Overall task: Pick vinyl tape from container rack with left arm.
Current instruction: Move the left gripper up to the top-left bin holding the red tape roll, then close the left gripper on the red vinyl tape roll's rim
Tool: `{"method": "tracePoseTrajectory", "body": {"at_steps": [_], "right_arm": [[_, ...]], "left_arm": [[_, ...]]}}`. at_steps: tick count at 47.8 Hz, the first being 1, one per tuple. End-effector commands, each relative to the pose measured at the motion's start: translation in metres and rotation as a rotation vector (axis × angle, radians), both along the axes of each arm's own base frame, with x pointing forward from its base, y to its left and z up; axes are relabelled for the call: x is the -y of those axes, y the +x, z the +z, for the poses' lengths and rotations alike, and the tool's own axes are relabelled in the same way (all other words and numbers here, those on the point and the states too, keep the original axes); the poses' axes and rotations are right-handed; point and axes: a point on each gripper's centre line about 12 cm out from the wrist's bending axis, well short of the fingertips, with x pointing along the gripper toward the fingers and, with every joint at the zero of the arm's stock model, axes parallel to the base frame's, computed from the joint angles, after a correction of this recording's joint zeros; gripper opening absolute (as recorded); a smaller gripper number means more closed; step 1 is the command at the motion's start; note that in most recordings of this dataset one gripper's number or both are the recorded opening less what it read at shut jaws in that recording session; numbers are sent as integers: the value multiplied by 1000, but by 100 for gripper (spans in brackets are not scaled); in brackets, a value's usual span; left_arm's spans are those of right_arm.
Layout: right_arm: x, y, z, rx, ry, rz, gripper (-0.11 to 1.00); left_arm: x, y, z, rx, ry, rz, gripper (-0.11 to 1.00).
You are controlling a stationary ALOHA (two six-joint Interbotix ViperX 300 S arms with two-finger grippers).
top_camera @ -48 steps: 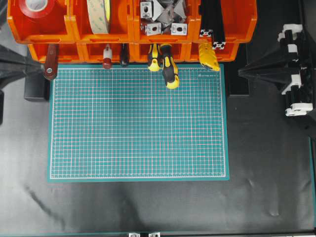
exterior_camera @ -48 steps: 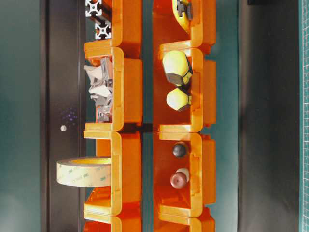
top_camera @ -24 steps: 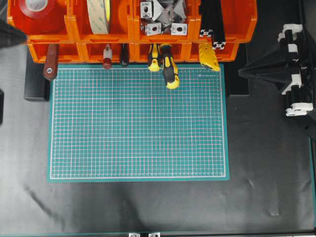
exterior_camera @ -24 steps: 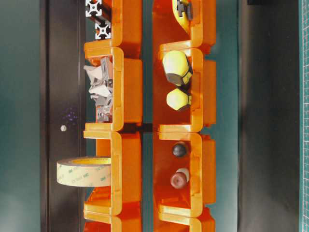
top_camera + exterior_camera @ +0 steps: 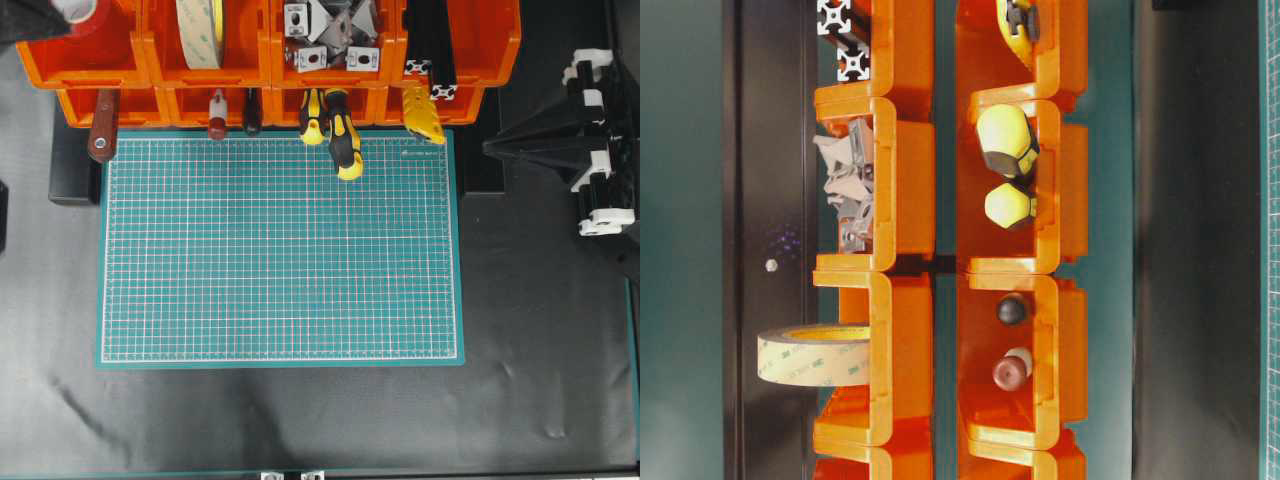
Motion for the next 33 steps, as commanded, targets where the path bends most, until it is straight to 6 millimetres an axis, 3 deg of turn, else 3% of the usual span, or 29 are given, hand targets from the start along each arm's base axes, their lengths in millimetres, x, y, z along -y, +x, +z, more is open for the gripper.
{"method": "tracePoseTrajectory", "body": {"at_steps": [1,5,14,17,33], "right_arm": [[0,3,14,37,9,0,0],[-1,3,14,37,9,2,0],[-1,3,13,31,9,2,0],[0,3,13,32,9,0,0],[-1,3,12,31,9,2,0]], "left_arm": [[-5,1,11,20,10,14,8],[-10,4,5,-27,-1,33,24],[-12,9,-9,-116,-19,34,79],[-13,10,-12,-126,-22,40,88],[-18,9,-32,-214,-47,65,85]]}}
